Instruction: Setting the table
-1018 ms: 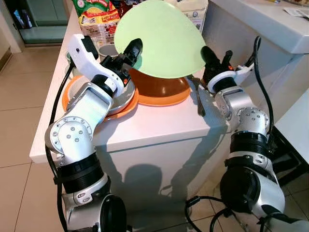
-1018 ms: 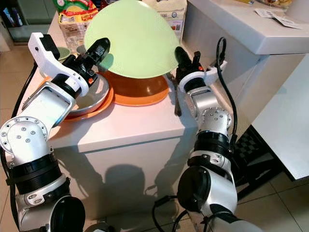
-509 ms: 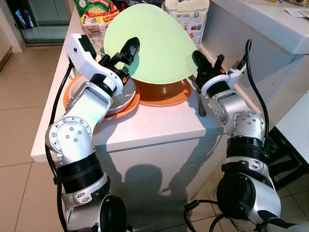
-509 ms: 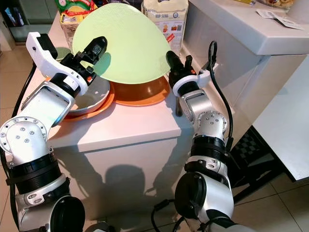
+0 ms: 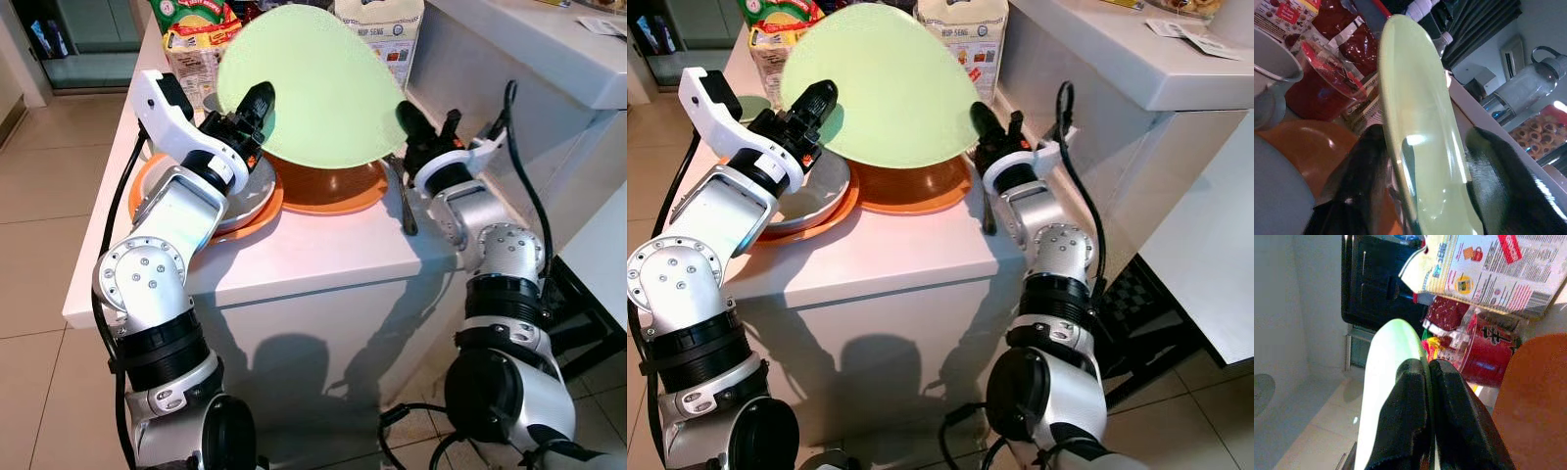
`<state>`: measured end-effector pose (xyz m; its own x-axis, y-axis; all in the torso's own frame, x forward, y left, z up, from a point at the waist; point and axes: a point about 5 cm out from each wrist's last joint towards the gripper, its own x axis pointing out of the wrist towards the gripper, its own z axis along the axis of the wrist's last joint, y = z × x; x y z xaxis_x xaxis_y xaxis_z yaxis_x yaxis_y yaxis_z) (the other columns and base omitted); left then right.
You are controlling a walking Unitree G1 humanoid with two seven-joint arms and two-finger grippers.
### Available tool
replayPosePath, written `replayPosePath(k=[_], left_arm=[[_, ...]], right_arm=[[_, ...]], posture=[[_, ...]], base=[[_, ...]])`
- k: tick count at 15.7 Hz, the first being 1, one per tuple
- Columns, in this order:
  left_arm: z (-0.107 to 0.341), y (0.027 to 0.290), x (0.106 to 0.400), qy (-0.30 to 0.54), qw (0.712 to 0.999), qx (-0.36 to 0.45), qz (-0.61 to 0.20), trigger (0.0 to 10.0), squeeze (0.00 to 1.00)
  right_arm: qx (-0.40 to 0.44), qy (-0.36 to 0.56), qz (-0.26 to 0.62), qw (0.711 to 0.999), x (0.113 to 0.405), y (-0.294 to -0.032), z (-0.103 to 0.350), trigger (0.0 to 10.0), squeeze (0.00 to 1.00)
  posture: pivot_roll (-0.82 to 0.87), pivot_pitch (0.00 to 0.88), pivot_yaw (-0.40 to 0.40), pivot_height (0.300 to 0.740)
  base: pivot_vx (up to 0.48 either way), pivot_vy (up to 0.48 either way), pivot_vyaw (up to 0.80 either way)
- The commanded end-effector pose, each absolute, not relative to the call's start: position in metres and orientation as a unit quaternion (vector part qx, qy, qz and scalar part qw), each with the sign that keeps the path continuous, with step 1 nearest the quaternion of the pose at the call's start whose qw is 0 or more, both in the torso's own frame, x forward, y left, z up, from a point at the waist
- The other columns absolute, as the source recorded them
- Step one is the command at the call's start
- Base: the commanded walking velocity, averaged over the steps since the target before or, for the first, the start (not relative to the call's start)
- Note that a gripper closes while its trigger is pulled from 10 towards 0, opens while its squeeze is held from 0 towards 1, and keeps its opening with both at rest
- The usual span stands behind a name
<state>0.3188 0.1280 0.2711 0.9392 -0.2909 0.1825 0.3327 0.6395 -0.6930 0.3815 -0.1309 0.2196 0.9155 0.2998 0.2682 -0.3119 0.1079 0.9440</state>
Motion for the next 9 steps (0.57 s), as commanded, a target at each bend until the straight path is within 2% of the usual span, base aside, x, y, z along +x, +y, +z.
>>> replayPosePath(k=[1,9], left_arm=[[0.2714,0.1217,0.3188,-0.022,0.902,-0.391,-0.181,0.0,0.0],[0.2717,0.1203,0.3194,-0.021,0.902,-0.39,-0.185,0.0,0.0]], right_arm=[[0.638,-0.028,0.204,0.742,0.3814,-0.1385,0.2285,0.0,0.0],[0.626,-0.024,0.21,0.751,0.3812,-0.1351,0.2296,0.0,0.0]], posture=[[0.04,0.0,-0.009,0.74],[0.03,0.0,-0.007,0.74]], base=[[0.0,0.0,0.0],[0.0,0.0,0.0]])
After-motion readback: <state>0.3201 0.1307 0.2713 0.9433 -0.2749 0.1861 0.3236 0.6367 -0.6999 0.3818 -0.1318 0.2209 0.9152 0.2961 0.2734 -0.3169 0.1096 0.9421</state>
